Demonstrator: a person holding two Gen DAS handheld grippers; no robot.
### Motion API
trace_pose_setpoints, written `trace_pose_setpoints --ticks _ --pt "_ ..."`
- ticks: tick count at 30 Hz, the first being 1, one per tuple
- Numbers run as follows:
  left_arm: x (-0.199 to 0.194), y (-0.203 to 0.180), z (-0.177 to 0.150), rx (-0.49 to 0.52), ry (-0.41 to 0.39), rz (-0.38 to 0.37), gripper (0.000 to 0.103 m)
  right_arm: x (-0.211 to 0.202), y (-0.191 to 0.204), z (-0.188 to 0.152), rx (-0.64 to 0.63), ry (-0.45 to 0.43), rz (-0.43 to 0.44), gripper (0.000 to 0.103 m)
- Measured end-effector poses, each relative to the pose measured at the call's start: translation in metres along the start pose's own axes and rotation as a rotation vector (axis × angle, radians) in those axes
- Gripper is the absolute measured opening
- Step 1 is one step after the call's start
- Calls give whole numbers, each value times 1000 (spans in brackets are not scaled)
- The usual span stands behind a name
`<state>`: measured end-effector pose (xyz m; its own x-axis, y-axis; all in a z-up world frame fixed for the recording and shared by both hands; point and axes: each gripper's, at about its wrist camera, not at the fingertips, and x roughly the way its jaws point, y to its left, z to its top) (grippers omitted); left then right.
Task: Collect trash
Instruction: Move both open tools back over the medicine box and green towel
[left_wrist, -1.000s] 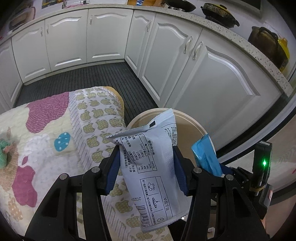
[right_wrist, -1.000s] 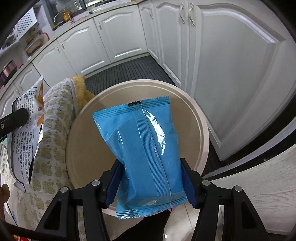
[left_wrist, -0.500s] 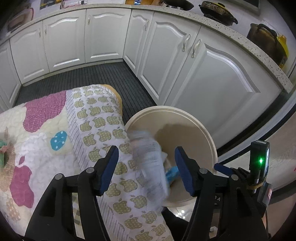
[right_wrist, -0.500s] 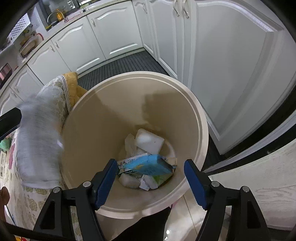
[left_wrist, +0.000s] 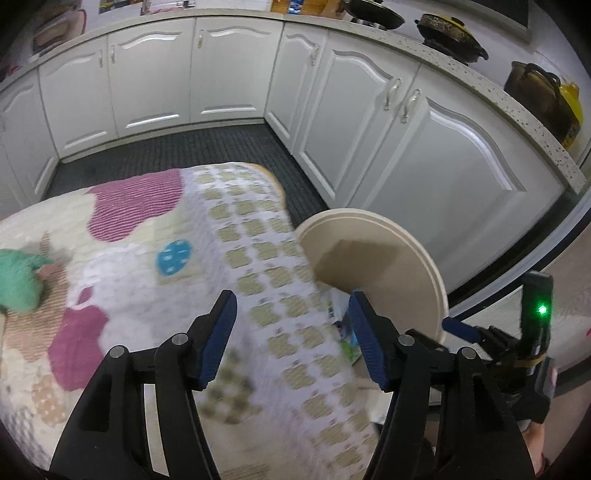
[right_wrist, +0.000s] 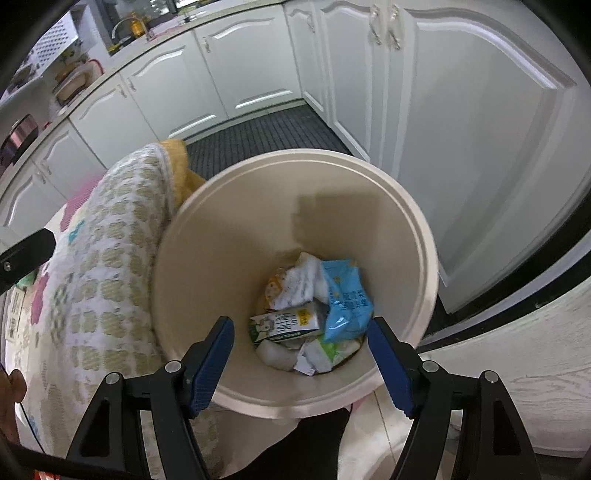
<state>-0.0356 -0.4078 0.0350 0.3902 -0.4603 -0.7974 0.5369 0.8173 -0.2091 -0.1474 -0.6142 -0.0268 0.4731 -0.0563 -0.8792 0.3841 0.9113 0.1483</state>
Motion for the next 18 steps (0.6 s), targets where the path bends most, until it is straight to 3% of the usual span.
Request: trace_pose_setpoints --ticks 10,18 --pt "-50 77 -24 -67 -11 66 67 -22 69 4 -114 -30 100 77" --pt "-91 162 -53 -107 10 199 68 -17 136 3 -227 -2 193 78"
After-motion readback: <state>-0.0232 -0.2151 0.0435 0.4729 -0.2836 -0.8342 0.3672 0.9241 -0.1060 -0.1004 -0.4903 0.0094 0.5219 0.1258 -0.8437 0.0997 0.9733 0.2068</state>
